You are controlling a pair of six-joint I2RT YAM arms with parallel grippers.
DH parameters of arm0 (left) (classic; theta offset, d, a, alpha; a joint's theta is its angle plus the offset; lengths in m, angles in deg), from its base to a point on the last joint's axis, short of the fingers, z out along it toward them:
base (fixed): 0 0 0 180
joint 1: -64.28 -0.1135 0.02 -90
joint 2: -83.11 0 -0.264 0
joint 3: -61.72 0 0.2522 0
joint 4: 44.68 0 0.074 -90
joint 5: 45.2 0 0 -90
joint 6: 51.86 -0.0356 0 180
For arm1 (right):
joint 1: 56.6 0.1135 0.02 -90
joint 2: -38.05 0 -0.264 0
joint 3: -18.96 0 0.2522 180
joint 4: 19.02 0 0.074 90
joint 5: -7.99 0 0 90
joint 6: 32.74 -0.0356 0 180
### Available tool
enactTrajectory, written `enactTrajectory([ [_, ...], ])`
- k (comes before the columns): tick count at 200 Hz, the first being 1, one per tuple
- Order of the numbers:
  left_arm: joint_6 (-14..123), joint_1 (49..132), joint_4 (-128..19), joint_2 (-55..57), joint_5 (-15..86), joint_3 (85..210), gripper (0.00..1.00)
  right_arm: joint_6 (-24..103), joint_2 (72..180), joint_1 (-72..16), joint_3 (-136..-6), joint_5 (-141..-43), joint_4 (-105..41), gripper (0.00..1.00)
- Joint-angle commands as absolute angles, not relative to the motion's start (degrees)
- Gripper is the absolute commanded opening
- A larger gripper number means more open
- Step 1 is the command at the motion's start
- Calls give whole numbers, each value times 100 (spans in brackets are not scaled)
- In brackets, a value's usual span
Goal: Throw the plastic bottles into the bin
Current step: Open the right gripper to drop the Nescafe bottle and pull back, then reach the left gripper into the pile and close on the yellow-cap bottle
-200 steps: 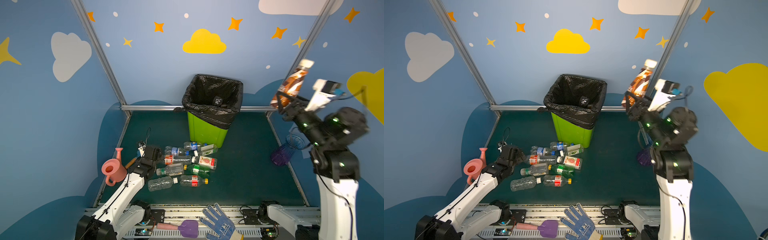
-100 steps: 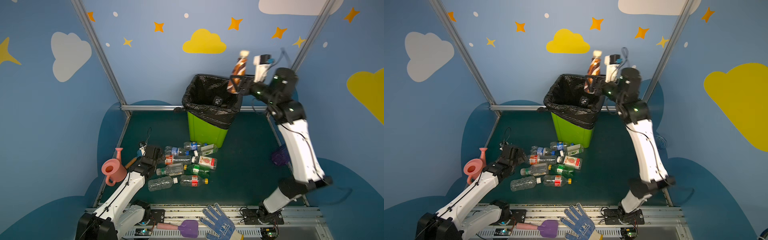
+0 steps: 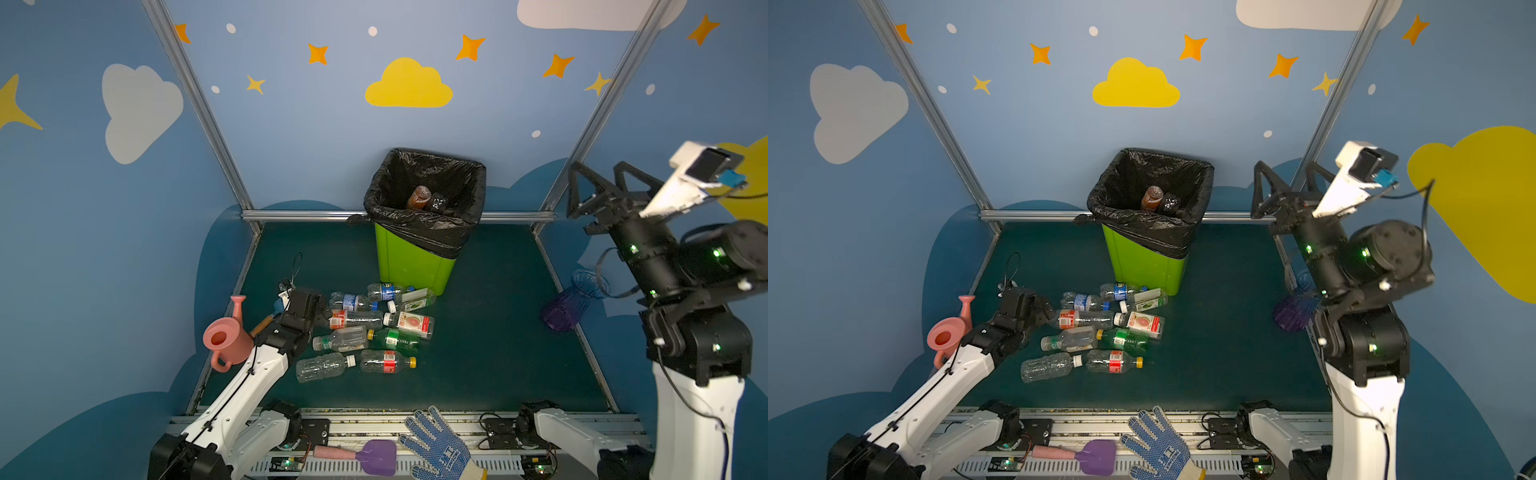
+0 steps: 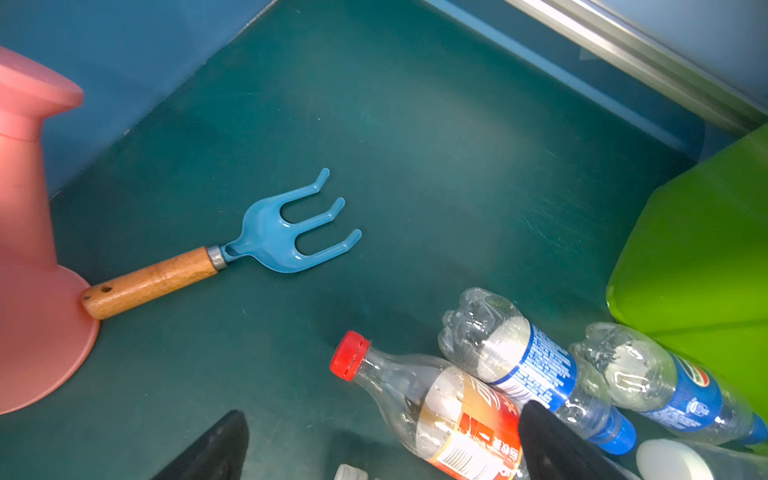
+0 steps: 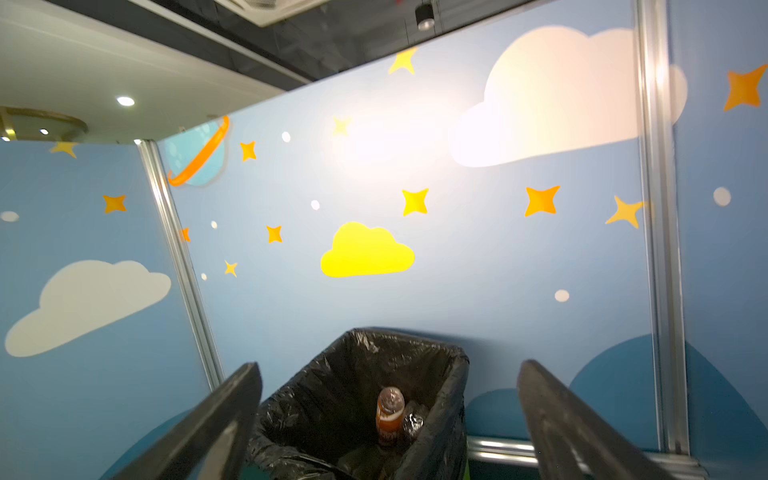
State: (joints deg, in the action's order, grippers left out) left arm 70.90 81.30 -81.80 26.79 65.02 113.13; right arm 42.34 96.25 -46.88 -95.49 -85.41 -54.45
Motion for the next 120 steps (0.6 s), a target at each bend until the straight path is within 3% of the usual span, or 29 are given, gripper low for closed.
enactTrajectory([
  [1, 6923, 8277, -8188, 2587, 6590, 11508, 100, 3861, 10067, -4881, -8207, -8410, -5915, 98],
  [49, 6218, 8852, -8154, 2470, 6719, 11689, 100, 3010, 9373, -5436, -5959, -8932, -5645, 98],
  [120, 4261, 10805, -8398, 2228, 6786, 12094, 100, 2597, 8644, -6257, -4071, -9484, -5689, 98],
])
